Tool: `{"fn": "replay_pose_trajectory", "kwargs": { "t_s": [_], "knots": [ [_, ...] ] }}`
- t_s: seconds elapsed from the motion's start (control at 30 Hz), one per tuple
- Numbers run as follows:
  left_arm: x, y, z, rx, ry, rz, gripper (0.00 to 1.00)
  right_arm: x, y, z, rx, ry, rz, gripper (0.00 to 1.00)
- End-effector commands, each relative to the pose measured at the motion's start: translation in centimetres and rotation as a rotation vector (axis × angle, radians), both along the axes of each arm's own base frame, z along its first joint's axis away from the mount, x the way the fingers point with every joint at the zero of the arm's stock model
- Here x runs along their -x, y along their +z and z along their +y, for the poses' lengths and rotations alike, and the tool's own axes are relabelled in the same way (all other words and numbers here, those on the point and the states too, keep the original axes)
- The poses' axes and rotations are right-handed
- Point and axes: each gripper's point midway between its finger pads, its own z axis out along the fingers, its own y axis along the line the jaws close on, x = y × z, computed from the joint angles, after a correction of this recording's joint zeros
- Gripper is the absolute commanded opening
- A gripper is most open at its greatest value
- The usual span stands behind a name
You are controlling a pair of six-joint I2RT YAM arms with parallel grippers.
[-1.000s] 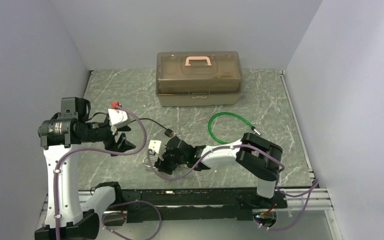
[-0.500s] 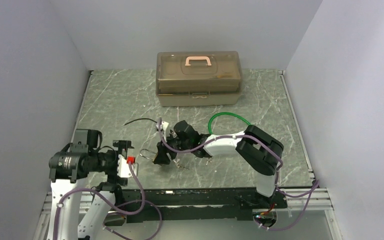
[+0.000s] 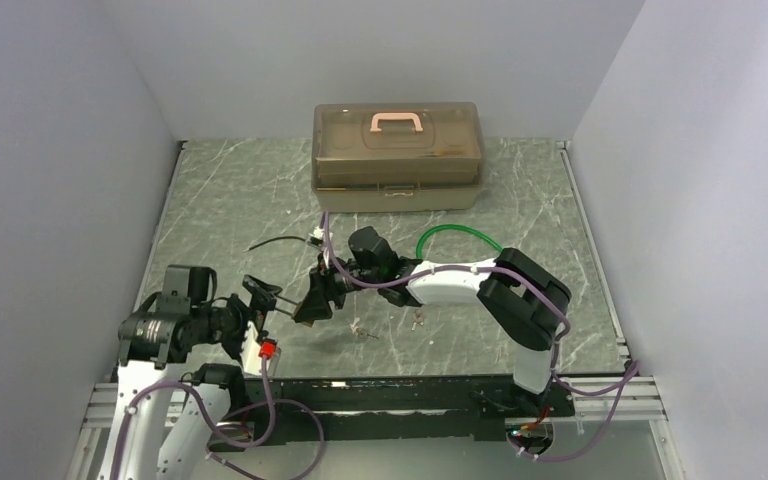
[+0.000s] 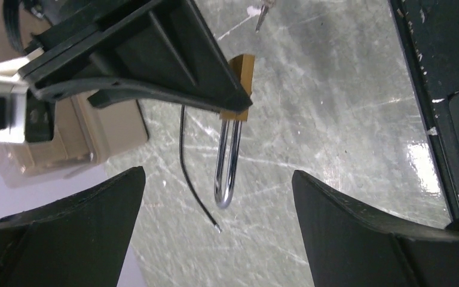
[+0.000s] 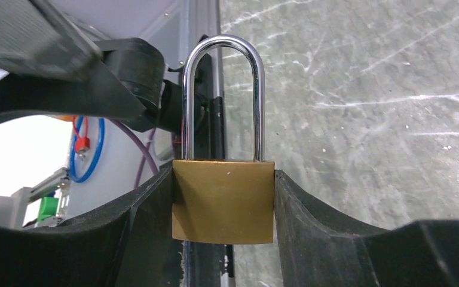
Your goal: Unlock with the key
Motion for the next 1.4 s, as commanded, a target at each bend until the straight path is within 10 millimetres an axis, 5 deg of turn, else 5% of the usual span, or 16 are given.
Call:
{"fn": "replay_pose_trajectory", "kwargs": {
  "t_s": [0.0, 0.27, 0.77, 1.1, 1.2, 1.27, 1.37],
  "knots": [
    [-1.1, 0.6, -1.5, 0.011, -0.074, 0.017, 0.96, 0.3, 9.8, 1.0, -0.256, 0.055, -0.083, 0.4],
    [-0.7, 0.7, -4.6, 0.004, -0.128, 0.148, 0.85, 1.0, 11.5, 0.8, -0.313, 0.084, -0.082, 0.41],
    [-1.3, 3.5, -6.1, 0.153, -0.042, 0.18, 0.75, 2.4, 14.6, -2.3, -0.439, 0.106, -0.073, 0.42],
    [1.4, 5.3, -7.8, 0.176, -0.109, 0.278, 0.43, 3.4, 16.5, -2.2, -0.511, 0.194, -0.045, 0.42],
    [1.4, 4.7, -7.7, 0.145, -0.116, 0.279, 0.23, 3.5, 16.8, -2.3, -0.514, 0.205, -0.045, 0.42],
    [1.2, 4.4, -7.7, 0.134, -0.105, 0.277, 0.0, 3.7, 16.6, -2.4, -0.511, 0.211, -0.044, 0.43],
    [0.8, 3.7, -7.2, 0.108, -0.073, 0.283, 0.0, 3.9, 16.4, -2.7, -0.502, 0.218, -0.043, 0.47]
  ]
}}
